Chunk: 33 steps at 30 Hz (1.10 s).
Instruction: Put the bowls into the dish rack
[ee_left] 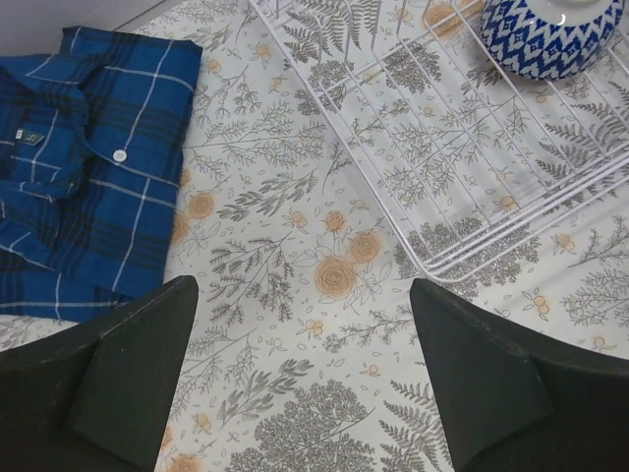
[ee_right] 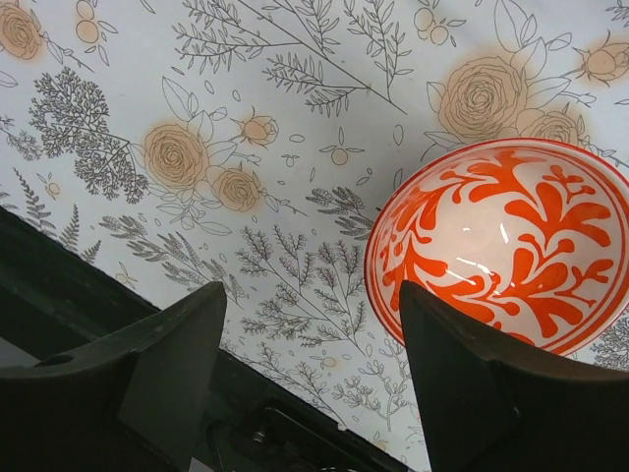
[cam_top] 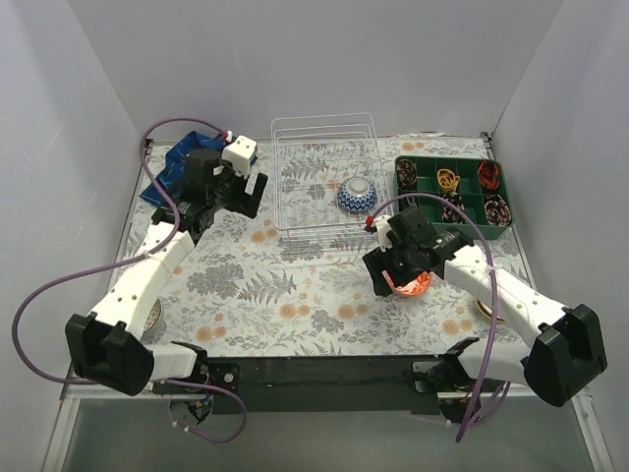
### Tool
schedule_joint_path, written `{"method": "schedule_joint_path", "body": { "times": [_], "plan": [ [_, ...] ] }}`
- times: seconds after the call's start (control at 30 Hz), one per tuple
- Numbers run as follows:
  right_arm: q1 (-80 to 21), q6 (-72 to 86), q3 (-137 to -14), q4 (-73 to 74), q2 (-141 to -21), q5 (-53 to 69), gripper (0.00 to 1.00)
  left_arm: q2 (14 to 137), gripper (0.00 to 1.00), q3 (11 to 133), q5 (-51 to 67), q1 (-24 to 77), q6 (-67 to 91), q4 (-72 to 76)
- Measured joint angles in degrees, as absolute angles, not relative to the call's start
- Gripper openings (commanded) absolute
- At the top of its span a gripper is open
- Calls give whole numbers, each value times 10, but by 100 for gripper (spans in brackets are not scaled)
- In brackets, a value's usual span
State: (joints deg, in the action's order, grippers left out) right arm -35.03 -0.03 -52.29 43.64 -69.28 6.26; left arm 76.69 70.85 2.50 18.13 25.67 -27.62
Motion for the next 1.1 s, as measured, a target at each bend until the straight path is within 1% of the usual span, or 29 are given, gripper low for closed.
{"method": "schedule_joint_path", "body": {
  "times": [0.07, 0.17, 0.23, 0.43, 0.5, 0.63, 0.67, 0.73, 0.77, 0.8, 0.83, 0.87, 1.03, 1.1],
  "plan": [
    [-350, 10, -523, 436, -696, 51, 68, 721, 90, 692, 23, 181, 257, -282],
    [-350, 17, -523, 435, -714, 44, 66, 668, 91, 673, 23, 180, 257, -287],
    [-350, 18, -522, 435, -737, 37, 59, 649, 91, 666, 23, 173, 257, -292],
    [-350, 29, -512, 419, -767, 18, 50, 648, 90, 659, 31, 132, 268, -300],
    [-350, 29, -511, 418, -770, 15, 45, 646, 88, 656, 40, 118, 273, -300],
    [-350, 29, -511, 415, -785, 10, 39, 635, 88, 649, 57, 105, 271, -300],
    [-350, 29, -511, 414, -790, 8, 33, 629, 88, 647, 61, 102, 269, -300],
    [-349, 28, -511, 414, -799, 3, 26, 618, 88, 645, 67, 97, 267, -300],
    [-349, 29, -511, 414, -803, 2, 18, 612, 88, 644, 69, 94, 266, -300],
    [-349, 28, -511, 414, -806, 2, 13, 607, 88, 644, 69, 90, 264, -300],
    [-349, 27, -511, 412, -807, 2, 6, 602, 88, 644, 71, 86, 264, -300],
    [-349, 25, -514, 410, -806, -5, 1, 598, 88, 644, 71, 82, 263, -300],
    [-355, -1, -538, 437, -793, -35, 1, 583, 88, 642, 79, 68, 259, -298],
    [-361, -15, -551, 456, -787, -22, 1, 579, 88, 642, 86, 67, 255, -296]
  ]
}}
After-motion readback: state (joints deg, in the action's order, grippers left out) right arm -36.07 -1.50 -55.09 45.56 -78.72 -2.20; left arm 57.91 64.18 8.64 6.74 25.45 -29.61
